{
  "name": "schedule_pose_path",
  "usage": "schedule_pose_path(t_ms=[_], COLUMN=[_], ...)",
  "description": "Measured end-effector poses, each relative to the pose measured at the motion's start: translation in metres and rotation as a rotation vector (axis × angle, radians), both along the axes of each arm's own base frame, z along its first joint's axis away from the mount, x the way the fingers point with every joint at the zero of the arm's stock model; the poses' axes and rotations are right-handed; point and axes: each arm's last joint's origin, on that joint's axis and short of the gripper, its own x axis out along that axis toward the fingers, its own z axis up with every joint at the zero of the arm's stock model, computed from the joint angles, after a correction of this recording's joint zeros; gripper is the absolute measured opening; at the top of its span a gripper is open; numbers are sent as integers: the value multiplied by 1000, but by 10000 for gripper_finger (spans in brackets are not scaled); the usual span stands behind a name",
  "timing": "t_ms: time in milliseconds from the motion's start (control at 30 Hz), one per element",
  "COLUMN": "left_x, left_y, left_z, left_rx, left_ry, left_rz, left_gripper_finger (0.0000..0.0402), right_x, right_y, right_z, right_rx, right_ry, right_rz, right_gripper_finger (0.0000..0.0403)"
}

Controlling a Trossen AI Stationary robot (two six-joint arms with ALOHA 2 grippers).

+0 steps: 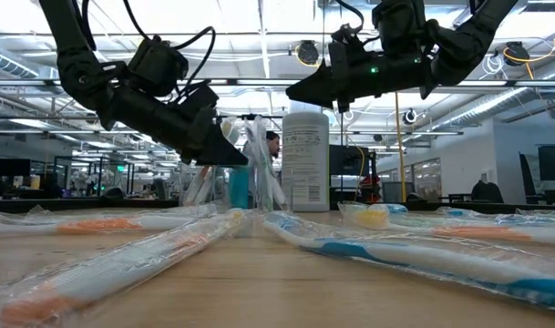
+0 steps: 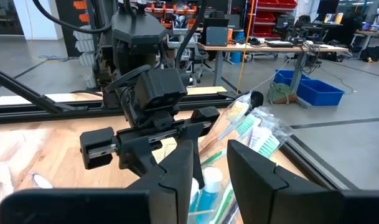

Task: Pick & Place toothbrushing station
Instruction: Put the blue mouthwash into the transparent organizer, then put the blue toothbrush into the transparent organizer

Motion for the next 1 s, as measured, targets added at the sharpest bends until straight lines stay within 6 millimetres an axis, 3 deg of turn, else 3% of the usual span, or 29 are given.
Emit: schedule_pose_path(t_ms=[633,1000], left_x=[-2,-19], left_y=[1,-6], left_z=[3,44], left_rx=[20,80], left_ry=[2,-48], left_rz=[17,0], left_gripper_finger=[155,154], right_x=[0,0], right_y=[0,0], right_z=[0,-4], right_rx=[25,57], right_ry=[-3,33], right_rz=[-1,-3], right_gripper_finger=[91,91])
